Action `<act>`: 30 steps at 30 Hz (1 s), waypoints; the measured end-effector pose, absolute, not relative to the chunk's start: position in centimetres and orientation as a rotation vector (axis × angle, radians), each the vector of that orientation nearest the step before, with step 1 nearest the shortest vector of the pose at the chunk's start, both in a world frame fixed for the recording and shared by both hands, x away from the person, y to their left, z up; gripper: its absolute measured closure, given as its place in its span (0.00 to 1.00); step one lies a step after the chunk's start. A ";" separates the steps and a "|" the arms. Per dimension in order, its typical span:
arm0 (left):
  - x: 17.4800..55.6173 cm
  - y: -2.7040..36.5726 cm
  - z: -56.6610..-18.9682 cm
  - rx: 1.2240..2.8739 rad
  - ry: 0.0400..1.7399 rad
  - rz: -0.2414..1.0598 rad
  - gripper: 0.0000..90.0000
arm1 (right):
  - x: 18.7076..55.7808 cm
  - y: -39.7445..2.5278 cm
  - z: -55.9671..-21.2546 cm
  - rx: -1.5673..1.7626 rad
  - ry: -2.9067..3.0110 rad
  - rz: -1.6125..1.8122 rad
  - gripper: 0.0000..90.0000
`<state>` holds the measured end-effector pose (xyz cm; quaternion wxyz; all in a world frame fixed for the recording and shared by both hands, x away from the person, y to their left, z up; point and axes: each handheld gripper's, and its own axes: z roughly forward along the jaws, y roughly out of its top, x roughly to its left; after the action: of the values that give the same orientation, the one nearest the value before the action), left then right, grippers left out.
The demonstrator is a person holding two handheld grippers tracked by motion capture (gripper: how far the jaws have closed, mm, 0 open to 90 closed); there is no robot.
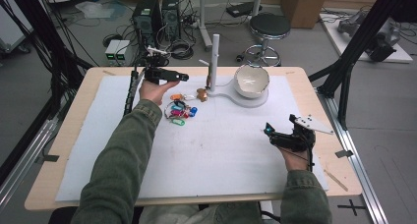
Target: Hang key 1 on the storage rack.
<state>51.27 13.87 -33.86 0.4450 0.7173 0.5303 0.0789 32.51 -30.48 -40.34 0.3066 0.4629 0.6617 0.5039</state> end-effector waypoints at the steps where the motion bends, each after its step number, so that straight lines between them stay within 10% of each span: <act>1: 51.2 14.0 -33.8 1.777 1.318 0.199 0.09 | 32.5 -30.5 -40.3 1.224 1.751 1.332 0.01; 30: 49.9 15.0 -36.3 1.993 1.320 0.245 0.02 | 32.5 -30.3 -40.4 1.224 1.765 1.324 0.01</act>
<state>49.90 15.03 -36.25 0.3609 0.7736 0.5122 0.0951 32.50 -30.33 -40.39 0.3044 0.4622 0.6663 0.4998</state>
